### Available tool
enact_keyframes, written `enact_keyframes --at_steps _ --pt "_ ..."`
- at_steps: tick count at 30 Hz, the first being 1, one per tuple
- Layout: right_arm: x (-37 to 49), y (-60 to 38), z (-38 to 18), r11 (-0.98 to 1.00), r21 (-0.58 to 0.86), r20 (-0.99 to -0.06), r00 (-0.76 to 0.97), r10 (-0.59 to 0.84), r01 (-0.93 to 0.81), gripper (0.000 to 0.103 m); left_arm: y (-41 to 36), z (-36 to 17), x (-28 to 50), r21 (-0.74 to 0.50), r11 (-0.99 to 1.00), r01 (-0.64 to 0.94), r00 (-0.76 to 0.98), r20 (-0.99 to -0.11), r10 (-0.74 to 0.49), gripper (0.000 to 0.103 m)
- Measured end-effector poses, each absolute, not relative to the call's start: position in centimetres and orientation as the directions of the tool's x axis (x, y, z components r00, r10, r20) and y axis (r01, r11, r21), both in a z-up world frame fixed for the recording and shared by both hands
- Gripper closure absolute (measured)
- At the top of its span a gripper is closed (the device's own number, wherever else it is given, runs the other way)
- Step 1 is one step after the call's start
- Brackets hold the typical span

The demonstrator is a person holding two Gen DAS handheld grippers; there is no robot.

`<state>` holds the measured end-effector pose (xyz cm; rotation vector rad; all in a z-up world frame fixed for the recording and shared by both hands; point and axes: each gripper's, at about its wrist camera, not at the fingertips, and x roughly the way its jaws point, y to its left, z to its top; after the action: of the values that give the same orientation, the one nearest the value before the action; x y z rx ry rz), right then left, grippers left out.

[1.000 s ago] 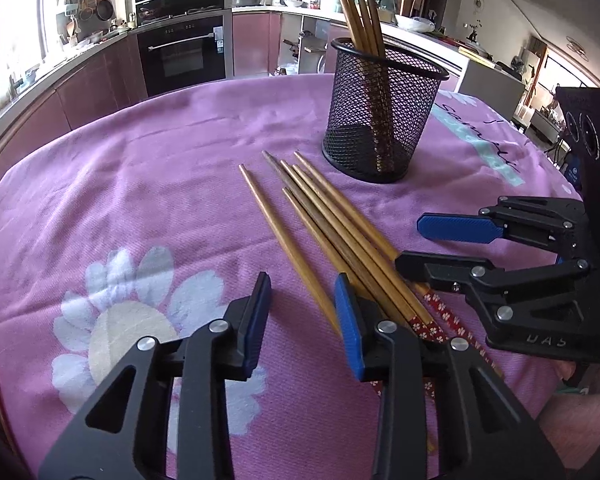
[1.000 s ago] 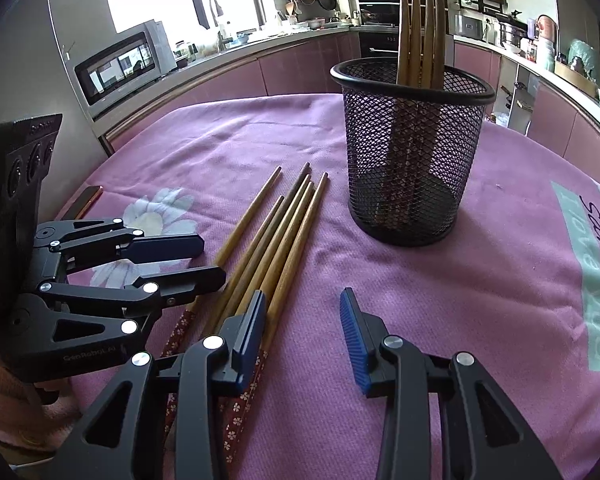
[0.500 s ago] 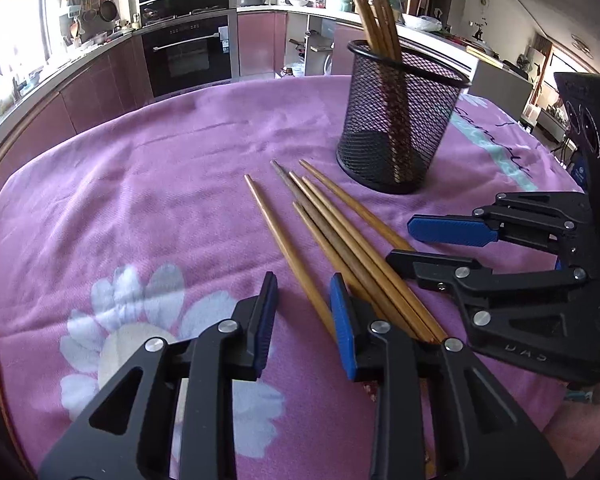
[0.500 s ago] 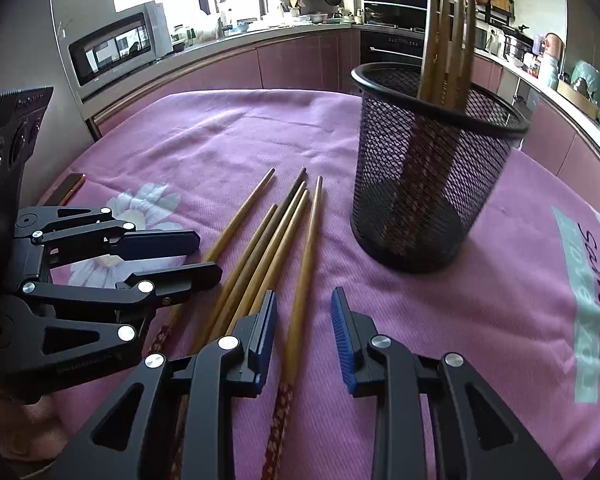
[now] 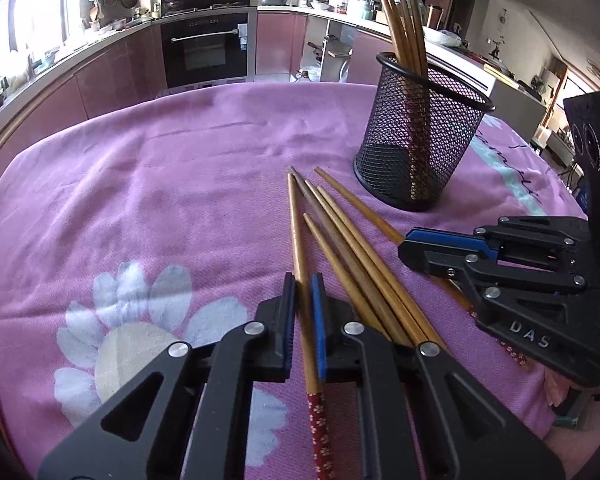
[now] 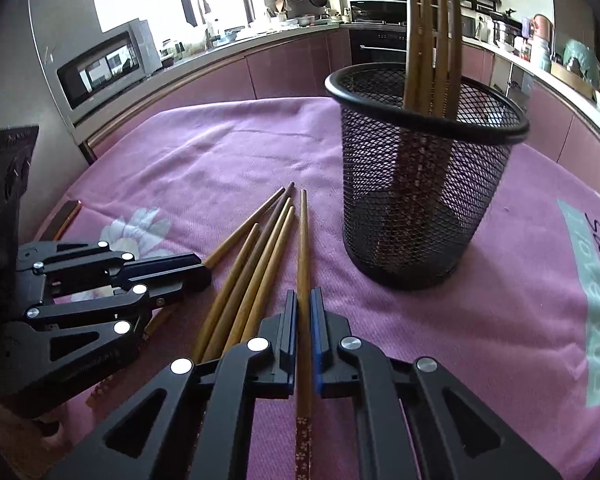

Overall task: Organize utensils
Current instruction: 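Lift the left tool's chopstick upright toward the cup while the right tool lifts its own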

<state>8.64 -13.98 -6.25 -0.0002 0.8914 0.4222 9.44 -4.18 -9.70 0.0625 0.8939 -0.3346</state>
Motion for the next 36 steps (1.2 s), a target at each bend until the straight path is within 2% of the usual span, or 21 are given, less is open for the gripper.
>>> enact_keyframes --at_steps 12,19,26,36 --pt "6.7 -16.1 -4.2 0.882 0.268 -0.689 0.564 0.456 -0.387 0.098 -2.5 -7.6 8.3 -0.177 0.929 0.324 0.586 -0.734 -0.344 0.095" --pt "5.4 -17.7 -1.4 0.849 0.331 -0.607 0.595 0.526 -0.413 0.098 -1.5 -4.2 7.4 -0.282 0.88 0.381 0.594 -0.654 -0.467 0.095" --pt "4.5 -19.5 1.4 0.839 0.349 -0.528 0.652 0.544 -0.418 0.098 -0.9 -0.9 6.5 -0.335 0.838 0.43 0.615 -0.572 -0.544 0.095" --pt "4.7 -20.9 3.2 0.839 0.351 -0.467 0.7 0.541 -0.415 0.098 -0.2 2.4 6.1 -0.364 0.81 0.461 0.644 -0.49 -0.587 0.095"
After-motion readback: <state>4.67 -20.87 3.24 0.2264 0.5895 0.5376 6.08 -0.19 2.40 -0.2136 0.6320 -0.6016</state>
